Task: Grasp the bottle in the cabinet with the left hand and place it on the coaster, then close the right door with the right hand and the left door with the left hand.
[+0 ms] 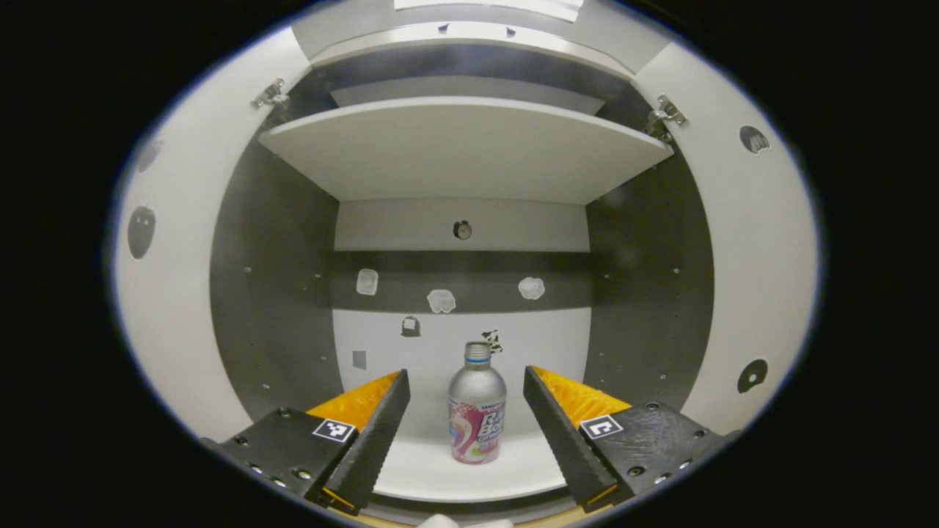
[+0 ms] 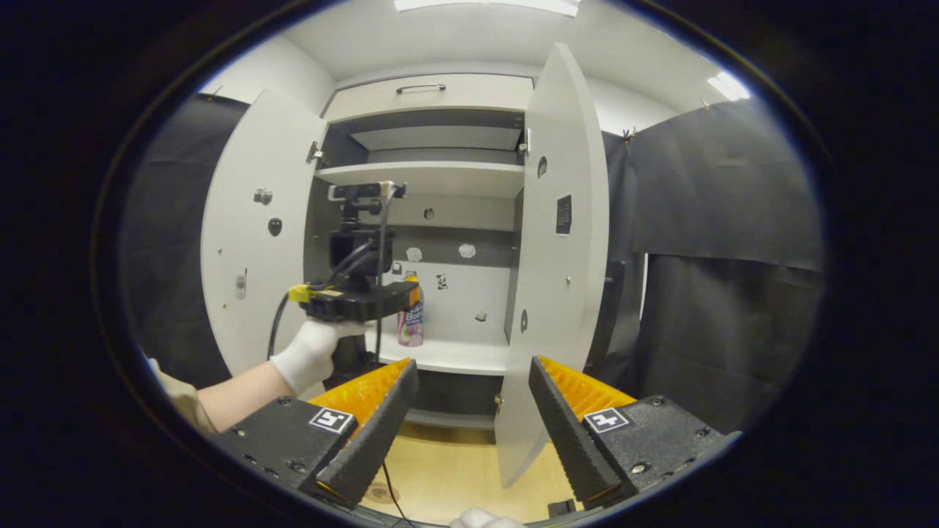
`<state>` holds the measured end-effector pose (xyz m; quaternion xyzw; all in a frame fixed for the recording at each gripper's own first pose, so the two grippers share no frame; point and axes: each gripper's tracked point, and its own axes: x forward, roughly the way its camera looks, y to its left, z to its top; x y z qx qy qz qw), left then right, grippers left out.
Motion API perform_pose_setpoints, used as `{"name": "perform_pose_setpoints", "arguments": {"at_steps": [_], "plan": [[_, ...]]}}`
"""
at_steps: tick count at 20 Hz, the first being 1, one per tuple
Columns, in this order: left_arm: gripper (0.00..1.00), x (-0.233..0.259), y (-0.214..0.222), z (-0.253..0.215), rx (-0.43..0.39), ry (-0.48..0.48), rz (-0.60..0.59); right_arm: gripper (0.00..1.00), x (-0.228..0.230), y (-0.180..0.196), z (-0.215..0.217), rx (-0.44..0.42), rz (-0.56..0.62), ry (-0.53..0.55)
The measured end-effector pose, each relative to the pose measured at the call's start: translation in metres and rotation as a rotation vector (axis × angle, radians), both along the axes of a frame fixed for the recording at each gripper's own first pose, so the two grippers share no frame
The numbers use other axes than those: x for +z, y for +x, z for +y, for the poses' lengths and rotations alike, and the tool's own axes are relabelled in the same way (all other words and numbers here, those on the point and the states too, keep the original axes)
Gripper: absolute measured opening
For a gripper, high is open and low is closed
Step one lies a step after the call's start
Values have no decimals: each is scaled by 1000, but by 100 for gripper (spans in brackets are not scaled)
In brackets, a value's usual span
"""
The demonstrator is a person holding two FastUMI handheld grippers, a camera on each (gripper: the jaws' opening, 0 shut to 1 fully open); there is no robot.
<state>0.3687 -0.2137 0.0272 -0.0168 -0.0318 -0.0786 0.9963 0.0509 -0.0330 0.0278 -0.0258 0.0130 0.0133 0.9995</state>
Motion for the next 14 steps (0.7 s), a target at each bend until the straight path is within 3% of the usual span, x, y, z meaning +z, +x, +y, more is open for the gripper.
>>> {"name": "perform_pose_setpoints", "arguments": {"at_steps": [8, 12, 13, 14], "plan": [[100, -42, 60, -20, 24, 3, 56, 99, -16, 12, -5, -6, 43, -25], [95, -53, 71, -13, 57, 21, 81, 100, -17, 14, -7, -8, 44, -24], [80, -52, 68, -12, 57, 27, 86, 99, -15, 14, -7, -6, 41, -20], [83, -47, 62, -13, 49, 24, 76, 99, -15, 14, -8, -6, 36, -16]]}}
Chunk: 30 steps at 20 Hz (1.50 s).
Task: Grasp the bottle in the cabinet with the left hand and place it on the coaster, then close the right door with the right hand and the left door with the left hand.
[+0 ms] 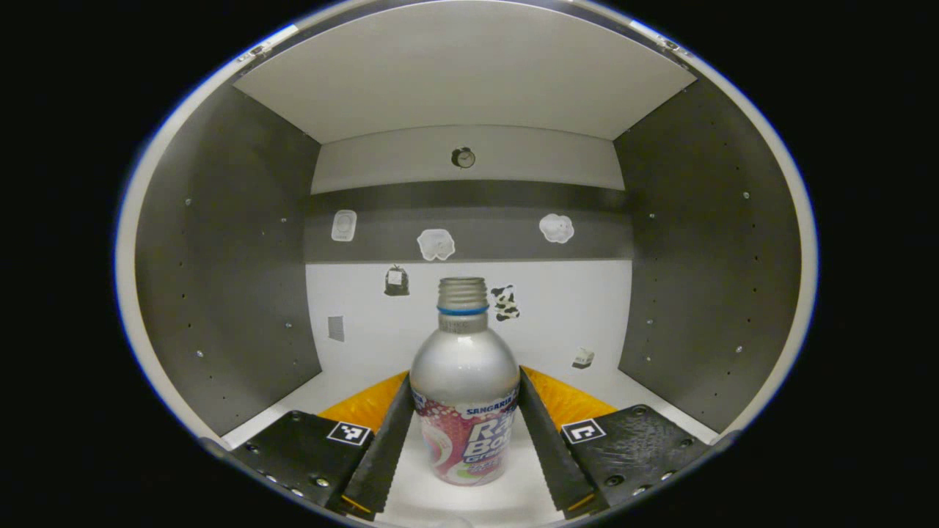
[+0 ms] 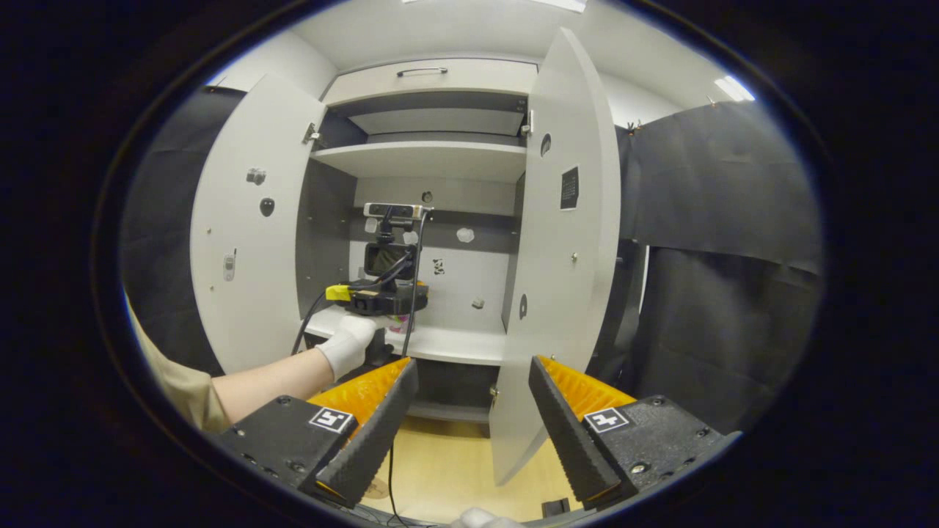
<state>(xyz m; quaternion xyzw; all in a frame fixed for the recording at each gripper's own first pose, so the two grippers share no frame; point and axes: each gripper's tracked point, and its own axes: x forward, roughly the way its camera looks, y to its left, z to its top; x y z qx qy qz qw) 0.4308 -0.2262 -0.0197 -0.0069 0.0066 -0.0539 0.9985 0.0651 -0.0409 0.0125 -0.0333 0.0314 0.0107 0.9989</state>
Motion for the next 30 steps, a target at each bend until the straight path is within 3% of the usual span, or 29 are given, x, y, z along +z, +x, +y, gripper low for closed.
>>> {"name": "perform_pose_setpoints", "arguments": {"at_steps": [1, 7, 8, 12, 18, 19, 20, 21, 23, 28, 30], "plan": [[78, 7, -8, 0, -9, -5, -12, 100, 1, 0, 0, -2, -6, 4], [82, 44, -84, 11, -88, -11, -99, 99, 6, -2, -7, -13, -33, 23], [75, 45, -101, 16, -90, -5, -110, 99, 6, -3, -8, -15, -35, 27], [82, 38, -166, 24, -127, -1, -147, 99, 4, -12, -18, -29, -57, 28], [78, -17, -249, 24, -188, -34, -133, 99, -3, -26, -29, -35, -68, 31], [82, -30, -261, 22, -205, -23, -121, 99, -4, -28, -31, -40, -64, 29], [78, -42, -273, 18, -226, -16, -115, 99, -6, -31, -33, -45, -60, 29], [82, -55, -283, 15, -242, -14, -114, 99, -7, -33, -36, -51, -54, 30], [78, -80, -302, 9, -279, -1, -108, 99, -10, -37, -40, -62, -48, 35], [82, -144, -348, -13, -426, 26, -123, 99, -24, -45, -43, -76, -5, 27], [78, -172, -360, -9, -435, 44, -107, 100, -25, -49, -41, -70, 5, 22]]}}
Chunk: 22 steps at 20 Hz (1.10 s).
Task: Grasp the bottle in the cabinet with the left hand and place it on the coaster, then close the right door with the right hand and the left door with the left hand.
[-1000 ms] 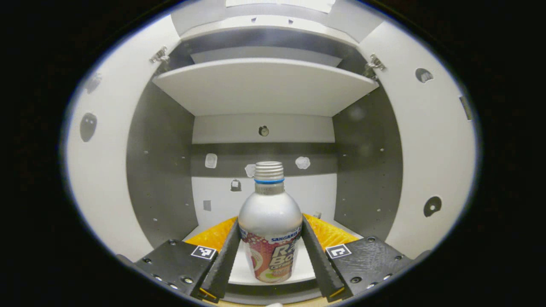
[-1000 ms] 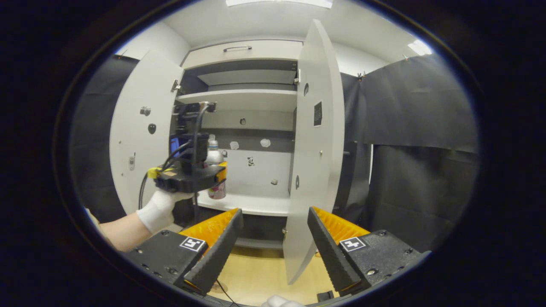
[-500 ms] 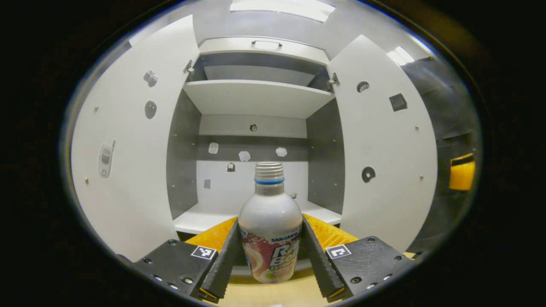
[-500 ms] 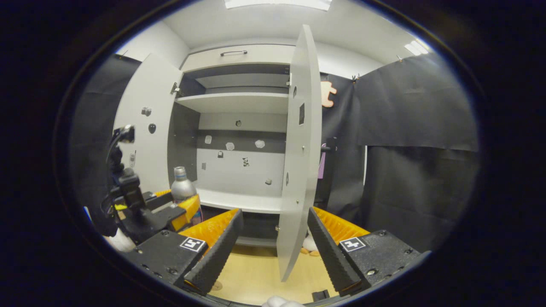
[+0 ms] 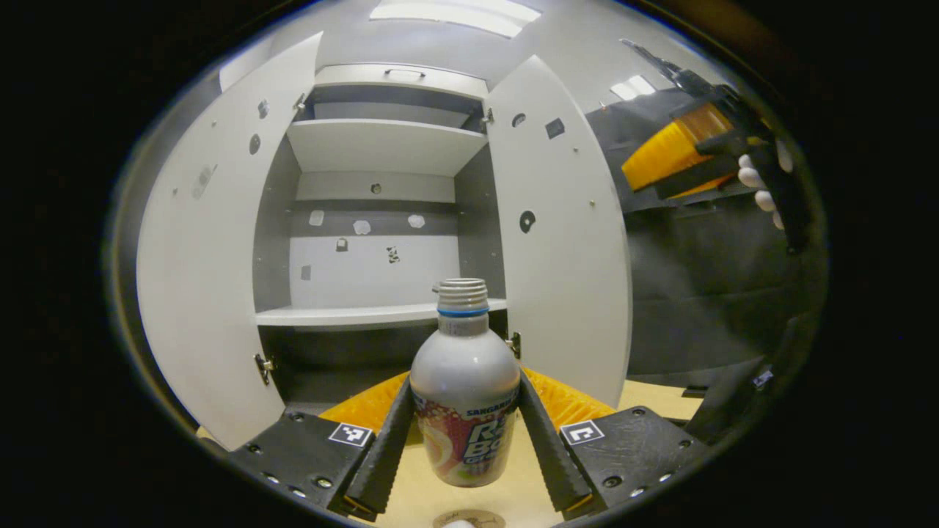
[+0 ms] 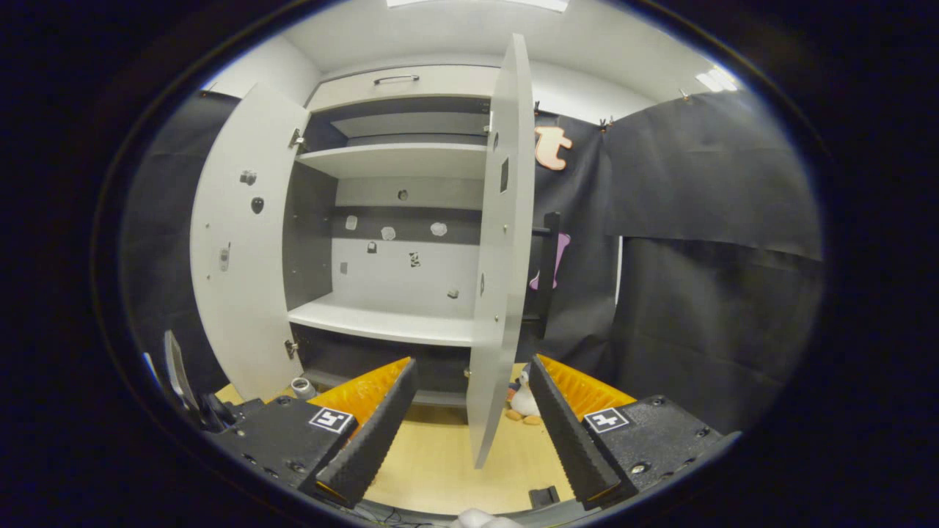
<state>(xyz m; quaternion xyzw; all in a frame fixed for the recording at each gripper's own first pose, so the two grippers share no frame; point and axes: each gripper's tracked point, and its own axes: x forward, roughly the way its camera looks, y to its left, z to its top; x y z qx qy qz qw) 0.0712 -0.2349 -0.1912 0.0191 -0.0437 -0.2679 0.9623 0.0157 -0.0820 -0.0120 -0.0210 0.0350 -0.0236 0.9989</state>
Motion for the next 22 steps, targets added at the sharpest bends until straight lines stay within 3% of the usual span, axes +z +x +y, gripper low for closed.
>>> {"name": "perform_pose_setpoints", "arguments": {"at_steps": [4, 5, 9, 11, 13, 16, 17, 18, 19, 20, 22], "plan": [[78, -52, -9, 11, 21, -16, 71, 99, -4, -2, 4, 11, 18, -20], [82, -61, -8, 14, 24, -30, 76, 99, -6, -2, 4, 13, 27, -25], [78, -107, -7, 24, 54, -47, 141, 100, -11, -2, 8, 22, 54, -59], [83, -118, -6, 29, 71, -44, 152, 100, -12, -2, 11, 29, 65, -70], [78, -123, -2, 31, 82, -46, 143, 99, -14, -2, 14, 38, 75, -80], [78, -136, -1, 30, 82, -46, 151, 100, -15, -2, 18, 46, 88, -86], [83, -140, -1, 30, 85, -36, 150, 100, -15, -2, 19, 48, 89, -88], [78, -144, -1, 31, 88, -29, 147, 100, -16, -3, 19, 50, 91, -90], [82, -148, -1, 30, 82, -27, 155, 100, -16, -4, 20, 50, 91, -92], [78, -152, -4, 30, 77, -23, 162, 100, -15, -5, 21, 50, 94, -95], [80, -151, -6, 27, 64, -14, 142, 99, -15, -8, 23, 50, 96, -99]]}}
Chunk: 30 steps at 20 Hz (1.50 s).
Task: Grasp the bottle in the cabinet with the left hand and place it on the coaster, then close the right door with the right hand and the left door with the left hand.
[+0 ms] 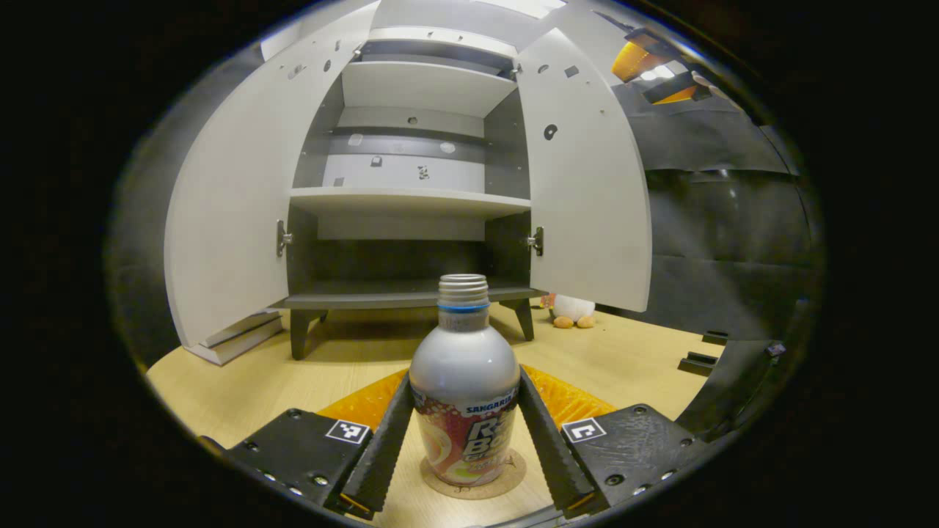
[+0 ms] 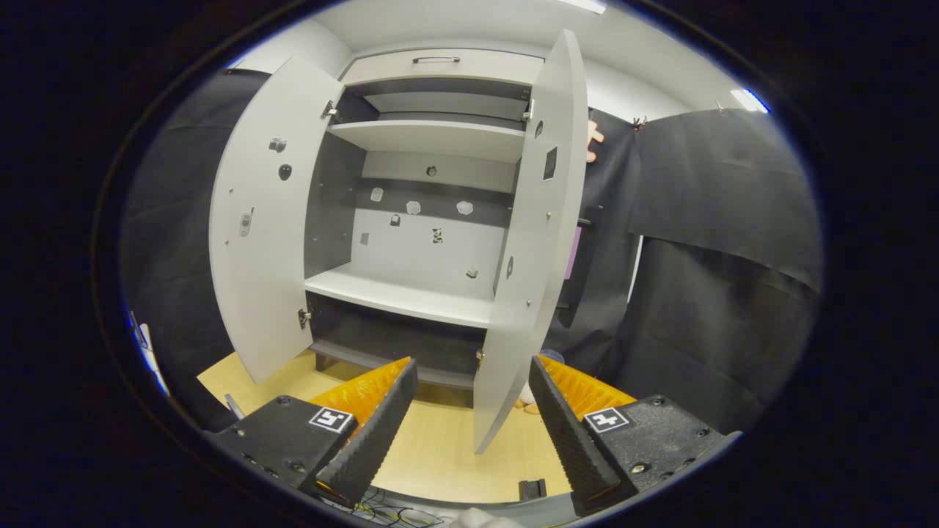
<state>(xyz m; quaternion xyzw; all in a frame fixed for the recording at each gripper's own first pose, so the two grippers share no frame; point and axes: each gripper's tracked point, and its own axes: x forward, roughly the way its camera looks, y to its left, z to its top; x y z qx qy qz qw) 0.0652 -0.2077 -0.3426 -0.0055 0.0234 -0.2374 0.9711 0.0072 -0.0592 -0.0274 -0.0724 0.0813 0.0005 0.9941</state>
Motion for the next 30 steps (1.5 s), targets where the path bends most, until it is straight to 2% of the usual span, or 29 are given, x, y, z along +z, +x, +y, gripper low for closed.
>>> {"name": "perform_pose_setpoints", "arguments": {"at_steps": [3, 4, 5, 7, 11, 14, 18, 22, 23, 24, 25, 28, 30], "plan": [[89, 0, -2, 0, -2, 7, 4, 100, -2, -6, 1, -10, 3, -3], [83, 2, -2, 2, 0, 13, 2, 100, -4, -9, 1, -16, 5, -5], [92, 4, -4, 4, 3, 25, -5, 100, -6, -12, 2, -18, 8, -9], [100, 17, -4, 5, -10, 42, -34, 100, -11, -22, 2, -29, 13, -16], [100, 58, -10, 2, -44, 46, -86, 100, -16, -41, 6, -45, -2, 18], [98, 102, -10, 4, -28, 32, -126, 100, -19, -51, 6, -66, -23, 48], [99, 175, -18, 4, -22, -27, -164, 100, -24, -58, 7, -93, -51, 90], [99, 246, -26, 10, -6, -32, -198, 100, -19, -57, 1, -88, -88, 114], [96, 262, -28, 11, -2, -36, -197, 99, -18, -56, -4, -86, -95, 117], [100, 277, -31, 11, 2, -33, -194, 99, -16, -54, -10, -87, -103, 119], [98, 290, -33, 11, 10, -21, -190, 99, -13, -52, -18, -86, -112, 124], [100, 323, -35, 16, 72, 5, -188, 99, -8, -43, -48, -77, -129, 146], [98, 331, -36, 17, 119, 9, -147, 100, -6, -35, -77, -75, -128, 160]]}}
